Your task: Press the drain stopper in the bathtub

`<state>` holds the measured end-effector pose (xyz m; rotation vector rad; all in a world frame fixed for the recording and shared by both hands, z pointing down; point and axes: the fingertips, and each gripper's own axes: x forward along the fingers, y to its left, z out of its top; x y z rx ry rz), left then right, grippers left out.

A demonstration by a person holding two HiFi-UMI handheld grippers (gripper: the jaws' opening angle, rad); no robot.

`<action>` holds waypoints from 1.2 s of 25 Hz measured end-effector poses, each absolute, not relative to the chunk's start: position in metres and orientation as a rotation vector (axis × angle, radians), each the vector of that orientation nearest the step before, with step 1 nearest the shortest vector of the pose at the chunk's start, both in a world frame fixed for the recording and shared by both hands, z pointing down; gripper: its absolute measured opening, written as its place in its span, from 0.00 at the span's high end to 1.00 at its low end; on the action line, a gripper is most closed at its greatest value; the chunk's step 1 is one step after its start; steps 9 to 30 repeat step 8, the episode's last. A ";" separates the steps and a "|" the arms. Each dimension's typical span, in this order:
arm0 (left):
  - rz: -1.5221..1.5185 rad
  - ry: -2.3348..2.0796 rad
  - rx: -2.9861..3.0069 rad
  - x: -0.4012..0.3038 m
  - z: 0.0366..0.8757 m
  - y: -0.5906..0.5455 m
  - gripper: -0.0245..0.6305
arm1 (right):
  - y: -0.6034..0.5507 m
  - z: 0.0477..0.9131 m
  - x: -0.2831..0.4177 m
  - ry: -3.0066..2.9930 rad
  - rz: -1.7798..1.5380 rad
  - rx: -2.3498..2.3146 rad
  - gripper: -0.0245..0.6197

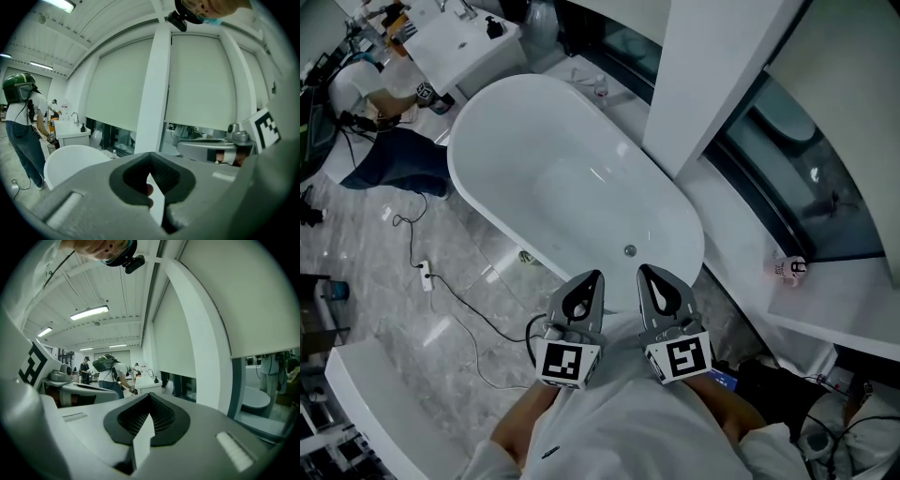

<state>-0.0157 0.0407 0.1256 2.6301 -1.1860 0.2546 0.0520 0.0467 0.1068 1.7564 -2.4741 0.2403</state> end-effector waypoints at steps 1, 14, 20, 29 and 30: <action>0.262 -1.184 2.636 -0.015 0.126 0.040 0.96 | 0.046 0.108 0.054 -2.466 0.243 1.762 0.97; 0.234 -1.180 2.633 -0.018 0.124 0.033 0.96 | 0.037 0.110 0.048 -2.456 0.246 1.755 0.97; 0.234 -1.180 2.633 -0.018 0.124 0.033 0.96 | 0.037 0.110 0.048 -2.456 0.246 1.755 0.97; 0.234 -1.180 2.633 -0.018 0.124 0.033 0.96 | 0.037 0.110 0.048 -2.456 0.246 1.755 0.97; 0.234 -1.180 2.633 -0.018 0.124 0.033 0.96 | 0.037 0.110 0.048 -2.456 0.246 1.755 0.97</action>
